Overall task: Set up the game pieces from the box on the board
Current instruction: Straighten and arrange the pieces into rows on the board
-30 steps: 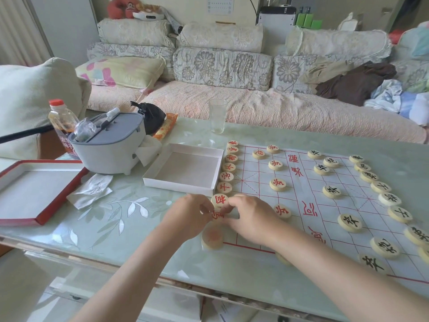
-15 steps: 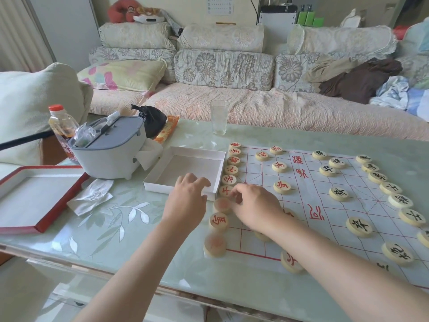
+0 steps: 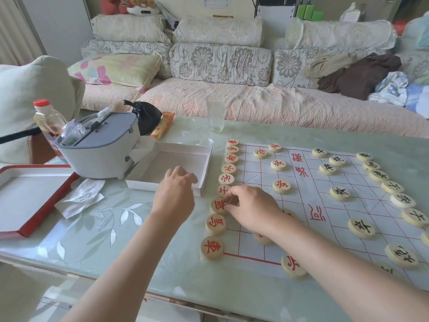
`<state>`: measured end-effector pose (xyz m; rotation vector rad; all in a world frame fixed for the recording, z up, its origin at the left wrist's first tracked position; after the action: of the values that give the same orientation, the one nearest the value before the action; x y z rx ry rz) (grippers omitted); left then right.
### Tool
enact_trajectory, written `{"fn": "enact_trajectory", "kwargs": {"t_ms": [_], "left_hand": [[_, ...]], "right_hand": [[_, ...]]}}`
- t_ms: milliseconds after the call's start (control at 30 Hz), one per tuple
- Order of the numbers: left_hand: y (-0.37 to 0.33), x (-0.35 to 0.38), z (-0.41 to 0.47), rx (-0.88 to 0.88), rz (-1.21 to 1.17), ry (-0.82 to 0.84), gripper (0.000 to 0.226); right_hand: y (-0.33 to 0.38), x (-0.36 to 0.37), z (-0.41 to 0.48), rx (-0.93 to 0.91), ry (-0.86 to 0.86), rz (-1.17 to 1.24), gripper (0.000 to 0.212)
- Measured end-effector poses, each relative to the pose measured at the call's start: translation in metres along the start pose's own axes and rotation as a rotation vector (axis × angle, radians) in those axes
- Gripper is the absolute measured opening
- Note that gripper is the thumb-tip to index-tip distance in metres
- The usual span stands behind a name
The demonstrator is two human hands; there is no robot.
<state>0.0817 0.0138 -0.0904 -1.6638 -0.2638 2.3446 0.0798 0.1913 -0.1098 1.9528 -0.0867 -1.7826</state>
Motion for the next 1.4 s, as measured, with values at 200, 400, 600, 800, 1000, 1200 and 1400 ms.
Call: {"fn": "enact_trajectory", "kwargs": {"t_ms": [200,400,600,800,1000,1200,1400], "left_hand": [[-0.024,0.024,-0.015,-0.049,-0.197,0.264,0.029],[-0.019,0.030,-0.018,-0.072,-0.190,0.344,0.027],[-0.016,0.029,-0.020,-0.073,-0.155,0.328,0.032],[-0.013,0.030,-0.017,-0.092,-0.158,0.336,0.027],[-0.016,0.031,-0.018,-0.080,-0.177,0.338,0.027],[-0.017,0.030,-0.019,-0.076,-0.200,0.343,0.033],[-0.016,0.024,-0.021,-0.079,-0.215,0.372,0.033]], "right_hand": [[-0.002,-0.003,0.000,-0.002,0.020,0.049,0.020],[-0.004,0.000,0.002,0.007,-0.013,0.060,0.016],[-0.001,-0.003,0.001,-0.019,0.014,0.051,0.011],[-0.002,-0.001,0.002,-0.005,0.005,0.010,0.015],[0.002,0.000,0.000,-0.034,0.037,0.026,0.016],[0.002,0.001,-0.001,-0.045,0.026,0.023,0.017],[0.005,-0.005,-0.005,-0.045,0.022,0.018,0.019]]}}
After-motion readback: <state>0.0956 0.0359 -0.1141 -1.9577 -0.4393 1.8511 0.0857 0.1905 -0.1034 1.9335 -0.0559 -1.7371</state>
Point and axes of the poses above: each hand's wrist, its own z-axis towards the middle knuckle, its own x-axis out of the palm, y = z × x, the point moved 7 cm from there along z, towards the middle knuckle, and after that the axes turned 3 degrees about y, right-handed, at the moved point
